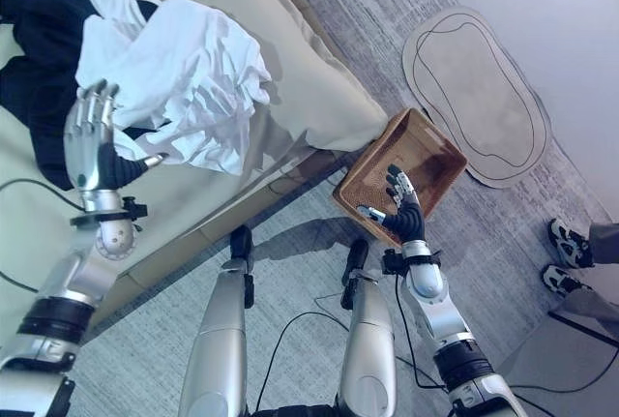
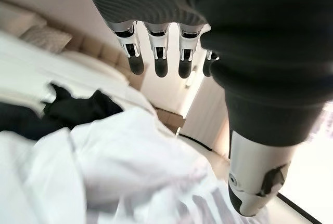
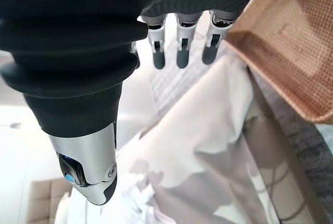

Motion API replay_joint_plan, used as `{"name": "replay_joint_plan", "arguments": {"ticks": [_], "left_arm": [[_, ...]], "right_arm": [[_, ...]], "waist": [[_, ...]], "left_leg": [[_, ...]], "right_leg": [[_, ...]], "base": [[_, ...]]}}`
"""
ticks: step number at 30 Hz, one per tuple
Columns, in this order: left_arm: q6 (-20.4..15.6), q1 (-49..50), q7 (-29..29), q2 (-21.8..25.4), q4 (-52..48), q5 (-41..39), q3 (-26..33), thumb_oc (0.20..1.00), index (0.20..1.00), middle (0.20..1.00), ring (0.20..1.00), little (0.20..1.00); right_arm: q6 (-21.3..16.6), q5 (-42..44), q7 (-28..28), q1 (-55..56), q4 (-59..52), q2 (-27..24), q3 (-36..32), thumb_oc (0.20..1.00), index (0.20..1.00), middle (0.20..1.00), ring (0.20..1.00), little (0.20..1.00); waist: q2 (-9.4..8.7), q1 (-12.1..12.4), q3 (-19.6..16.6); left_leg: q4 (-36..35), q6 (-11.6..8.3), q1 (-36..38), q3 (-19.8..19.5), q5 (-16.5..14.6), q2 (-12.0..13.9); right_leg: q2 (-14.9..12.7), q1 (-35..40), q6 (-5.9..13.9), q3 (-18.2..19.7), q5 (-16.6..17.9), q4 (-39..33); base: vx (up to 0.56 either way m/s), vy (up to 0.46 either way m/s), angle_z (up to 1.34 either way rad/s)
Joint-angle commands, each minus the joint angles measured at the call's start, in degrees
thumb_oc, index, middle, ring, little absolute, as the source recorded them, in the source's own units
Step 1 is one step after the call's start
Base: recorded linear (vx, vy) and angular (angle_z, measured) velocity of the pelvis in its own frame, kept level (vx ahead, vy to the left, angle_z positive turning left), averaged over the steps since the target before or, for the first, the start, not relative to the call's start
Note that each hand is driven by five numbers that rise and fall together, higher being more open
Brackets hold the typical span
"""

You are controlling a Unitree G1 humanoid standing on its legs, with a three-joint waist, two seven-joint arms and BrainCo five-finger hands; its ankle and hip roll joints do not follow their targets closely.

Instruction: Pick up clothes into the bucket

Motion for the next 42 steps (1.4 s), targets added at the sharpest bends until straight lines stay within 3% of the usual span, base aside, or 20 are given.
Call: {"name": "replay_joint_plan", "arguments": {"ticks": [1, 11, 17, 26, 28, 29, 30, 42], "left_arm": [[1.1, -3.5, 2.3, 2.9, 0.8, 3.1, 0.9, 1.0, 1.0, 1.0, 1.0, 1.0], [5.2, -13.2, -0.2, 8.9, 10.9, 6.3, -5.9, 1.0, 1.0, 1.0, 1.0, 1.0], [6.1, -18.1, -2.3, 9.3, 20.6, 6.0, -12.4, 1.0, 1.0, 1.0, 1.0, 1.0], [7.6, -22.0, -5.6, 8.9, 29.0, 5.2, -16.8, 1.0, 1.0, 1.0, 1.0, 1.0], [7.6, -22.0, -6.3, 8.6, 29.5, 4.7, -16.7, 0.545, 0.545, 0.545, 0.545, 0.545], [7.5, -21.8, -6.3, 8.5, 29.0, 4.7, -16.5, 0.282, 0.282, 0.282, 0.282, 0.282], [7.1, -21.1, -6.4, 8.4, 28.5, 4.3, -16.0, 0.2, 0.2, 0.2, 0.2, 0.2], [6.1, -16.3, -6.7, 6.4, 27.8, 3.9, -13.9, 0.2, 0.2, 0.2, 0.2, 0.2]], "right_arm": [[-3.6, 0.2, 0.5, 1.1, -5.0, -1.6, -1.6, 1.0, 1.0, 1.0, 1.0, 1.0], [-3.8, 0.9, 1.8, 0.4, -4.5, -2.7, -1.6, 1.0, 1.0, 1.0, 1.0, 1.0], [-3.9, 0.6, 2.1, -0.5, -4.3, -3.1, -1.0, 1.0, 1.0, 1.0, 1.0, 1.0], [-3.7, 0.7, 2.4, -0.6, -5.0, -3.7, -1.1, 1.0, 1.0, 1.0, 1.0, 1.0], [-3.6, 0.5, 2.4, -0.5, -4.8, -3.7, -1.3, 1.0, 1.0, 1.0, 1.0, 1.0], [-3.6, 0.4, 2.5, -0.3, -4.8, -3.6, -1.4, 1.0, 1.0, 1.0, 1.0, 1.0], [-3.6, 0.4, 2.7, -0.2, -4.9, -3.5, -1.5, 1.0, 1.0, 1.0, 1.0, 1.0], [-3.4, -0.2, 3.0, -0.1, -4.1, -2.7, -0.7, 1.0, 1.0, 1.0, 1.0, 1.0]], "waist": [[-1.62, -0.7, -1.3], [-2.02, -3.1, -1.9], [-2.26, -4.5, -2.4], [-2.56, -5.7, -3.2], [-2.51, -5.8, -3.3], [-2.49, -5.9, -3.4], [-2.36, -5.8, -3.4], [-1.76, -5.2, -4.4]], "left_leg": [[5.3, 3.51, -2.1, 3.0, -5.1, -1.6], [4.9, 3.86, -6.0, 3.4, -4.5, -1.5], [4.9, 4.06, -7.6, 3.9, -4.2, -1.4], [5.4, 4.5, -9.1, 4.6, -4.2, -1.2], [5.1, 4.6, -8.9, 4.7, -4.3, -1.3], [5.1, 4.64, -8.8, 4.7, -4.3, -1.3], [4.9, 4.68, -8.7, 4.8, -4.3, -1.3], [2.0, 4.53, -5.3, 5.1, -3.6, -1.4]], "right_leg": [[0.7, -2.4, 0.5, 1.6, 3.7, -2.3], [1.1, -6.3, 0.86, 2.0, 4.8, -3.1], [1.3, -8.1, 1.17, 2.5, 5.8, -3.4], [1.5, -10.1, 1.45, 3.3, 6.6, -3.7], [1.6, -10.2, 1.55, 3.4, 6.6, -3.8], [1.7, -10.1, 1.58, 3.5, 6.7, -3.9], [1.6, -10.2, 1.55, 3.5, 6.8, -4.0], [1.5, -7.6, 1.6, 3.2, 7.3, -5.5]], "base": [[-0.02, 0.023, -0.04], [0.0, 0.014, -0.06], [0.0, 0.032, -0.02], [0.0, 0.029, -0.06], [0.0, 0.01, -0.02], [0.0, 0.036, -0.03], [0.0, 0.032, -0.04], [0.0, 0.006, -0.02]]}}
